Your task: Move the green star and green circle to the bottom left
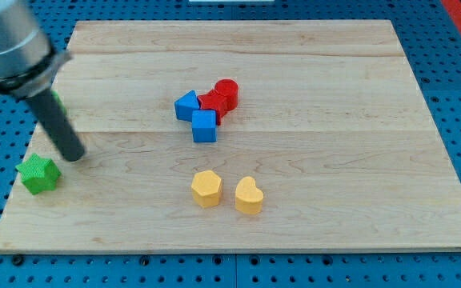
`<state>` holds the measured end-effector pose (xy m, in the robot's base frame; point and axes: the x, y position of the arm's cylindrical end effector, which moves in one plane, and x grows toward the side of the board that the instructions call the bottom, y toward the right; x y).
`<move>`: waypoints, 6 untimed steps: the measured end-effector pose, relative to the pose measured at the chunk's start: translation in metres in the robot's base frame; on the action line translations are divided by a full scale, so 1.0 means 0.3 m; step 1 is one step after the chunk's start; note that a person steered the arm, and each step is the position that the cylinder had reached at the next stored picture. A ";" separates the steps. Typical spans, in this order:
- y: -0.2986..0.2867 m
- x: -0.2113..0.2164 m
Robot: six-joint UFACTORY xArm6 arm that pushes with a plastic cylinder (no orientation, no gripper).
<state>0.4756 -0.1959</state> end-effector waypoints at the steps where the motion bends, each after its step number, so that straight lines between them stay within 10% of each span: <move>1: 0.109 -0.309; 2: -0.160 -0.541; 6: -0.118 -0.078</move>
